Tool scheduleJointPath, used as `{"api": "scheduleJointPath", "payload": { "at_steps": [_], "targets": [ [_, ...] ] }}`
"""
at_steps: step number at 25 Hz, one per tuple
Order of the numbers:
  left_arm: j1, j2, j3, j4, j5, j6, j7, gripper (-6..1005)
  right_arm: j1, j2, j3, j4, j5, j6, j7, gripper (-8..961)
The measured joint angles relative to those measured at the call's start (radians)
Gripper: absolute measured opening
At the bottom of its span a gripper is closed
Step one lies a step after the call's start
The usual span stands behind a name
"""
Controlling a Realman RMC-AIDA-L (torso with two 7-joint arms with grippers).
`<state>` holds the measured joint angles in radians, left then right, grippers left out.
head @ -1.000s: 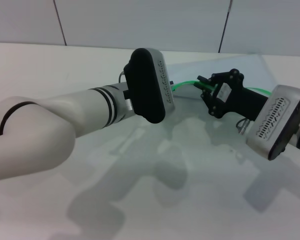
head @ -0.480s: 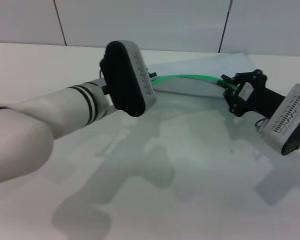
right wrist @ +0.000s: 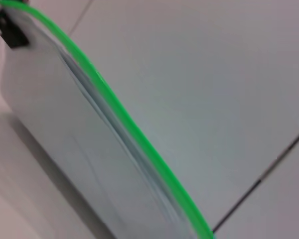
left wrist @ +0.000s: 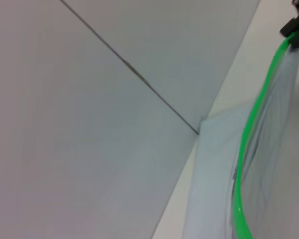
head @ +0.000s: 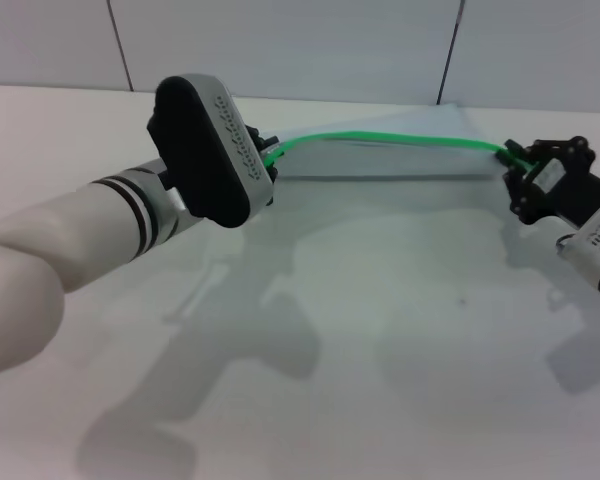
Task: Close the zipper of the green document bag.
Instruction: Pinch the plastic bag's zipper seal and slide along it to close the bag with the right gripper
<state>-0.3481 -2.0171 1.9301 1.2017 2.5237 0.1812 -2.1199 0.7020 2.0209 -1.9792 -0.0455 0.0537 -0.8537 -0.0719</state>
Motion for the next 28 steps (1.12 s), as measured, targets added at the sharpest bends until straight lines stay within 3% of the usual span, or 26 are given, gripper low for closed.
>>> {"api": "scheduleJointPath", "payload": {
  "at_steps": [11,23,28],
  "targets": [
    [0.042,0.000,-0.026,0.038,0.010,-0.002,0.000,54,-0.001,-0.001,0.144,0.025,0.000,0.001,-0.083,195],
    [0.055,-0.007,-0.043,0.044,0.012,-0.018,0.000,49,-0.012,0.003,0.189,0.016,0.000,-0.007,-0.093,229],
    [0.054,-0.008,-0.051,0.043,0.004,-0.059,-0.006,50,-0.017,0.014,0.396,0.014,0.001,-0.025,-0.129,243]
  ]
}}
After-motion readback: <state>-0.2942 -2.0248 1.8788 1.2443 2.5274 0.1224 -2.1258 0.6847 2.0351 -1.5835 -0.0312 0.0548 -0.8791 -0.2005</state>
